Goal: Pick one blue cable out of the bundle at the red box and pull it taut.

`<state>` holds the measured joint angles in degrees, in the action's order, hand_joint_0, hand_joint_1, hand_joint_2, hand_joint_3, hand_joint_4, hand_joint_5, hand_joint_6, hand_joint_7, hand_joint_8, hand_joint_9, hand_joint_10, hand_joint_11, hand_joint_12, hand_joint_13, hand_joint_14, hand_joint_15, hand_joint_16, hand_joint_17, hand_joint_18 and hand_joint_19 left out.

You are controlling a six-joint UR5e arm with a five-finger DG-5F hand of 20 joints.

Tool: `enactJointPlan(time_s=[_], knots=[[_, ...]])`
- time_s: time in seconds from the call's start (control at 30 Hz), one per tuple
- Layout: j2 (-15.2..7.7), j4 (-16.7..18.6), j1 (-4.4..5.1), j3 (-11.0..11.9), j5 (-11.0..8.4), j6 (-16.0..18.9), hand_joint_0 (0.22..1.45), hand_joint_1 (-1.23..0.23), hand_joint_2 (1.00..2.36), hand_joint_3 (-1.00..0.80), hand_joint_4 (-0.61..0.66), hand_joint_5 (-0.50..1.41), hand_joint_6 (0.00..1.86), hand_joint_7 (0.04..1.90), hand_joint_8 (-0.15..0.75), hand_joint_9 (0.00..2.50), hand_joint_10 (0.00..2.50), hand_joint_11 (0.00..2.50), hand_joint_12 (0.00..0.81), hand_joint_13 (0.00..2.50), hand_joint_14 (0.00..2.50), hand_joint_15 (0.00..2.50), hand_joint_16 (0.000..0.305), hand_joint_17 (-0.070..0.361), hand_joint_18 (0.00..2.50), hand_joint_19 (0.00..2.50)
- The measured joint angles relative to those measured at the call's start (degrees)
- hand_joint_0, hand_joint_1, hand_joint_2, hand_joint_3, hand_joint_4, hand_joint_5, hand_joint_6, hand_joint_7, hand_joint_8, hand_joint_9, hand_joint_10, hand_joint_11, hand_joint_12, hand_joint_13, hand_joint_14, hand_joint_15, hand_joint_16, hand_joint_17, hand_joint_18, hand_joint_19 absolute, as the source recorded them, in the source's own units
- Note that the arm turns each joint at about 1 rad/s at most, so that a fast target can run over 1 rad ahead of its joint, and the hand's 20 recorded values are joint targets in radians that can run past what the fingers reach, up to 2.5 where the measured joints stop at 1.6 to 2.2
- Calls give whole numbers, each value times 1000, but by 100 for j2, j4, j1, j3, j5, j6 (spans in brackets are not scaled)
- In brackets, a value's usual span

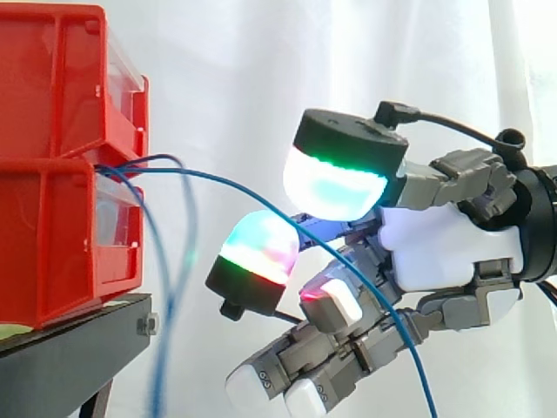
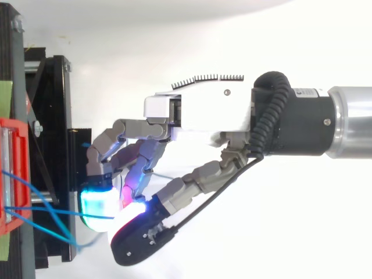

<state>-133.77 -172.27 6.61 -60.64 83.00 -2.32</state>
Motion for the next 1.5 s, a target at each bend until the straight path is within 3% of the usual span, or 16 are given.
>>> enactJointPlan(time_s=[0.2,0.33,0.53,0.67,0.73,1.2,1.5], knots=[[0,0,1,0,5,1,517,-726,1000,-500,135,-104,831,889,406,1096,10,786,403,570,5,191,55,123,568,330],[0,0,0,0,12,1,553,-712,1000,-500,121,-103,831,909,400,1096,11,785,393,561,6,200,52,118,551,343],[0,0,-1,0,14,1,578,-594,1012,-336,121,-101,826,917,398,1087,11,757,389,526,6,206,52,117,496,378],[1,0,0,1,6,-3,572,-588,1013,-271,127,-97,814,931,412,1087,12,748,401,523,6,208,54,121,490,372],[0,0,0,1,1,-3,569,-671,1011,-241,139,-99,816,921,434,1099,10,758,424,539,5,203,59,132,527,346],[1,0,1,1,14,-13,576,-720,1015,-247,133,-116,865,935,407,1076,11,786,393,534,6,201,52,117,519,357],[1,0,1,0,14,-21,514,-628,1003,-446,142,-113,858,903,420,1090,7,779,410,532,6,207,56,125,521,357]])
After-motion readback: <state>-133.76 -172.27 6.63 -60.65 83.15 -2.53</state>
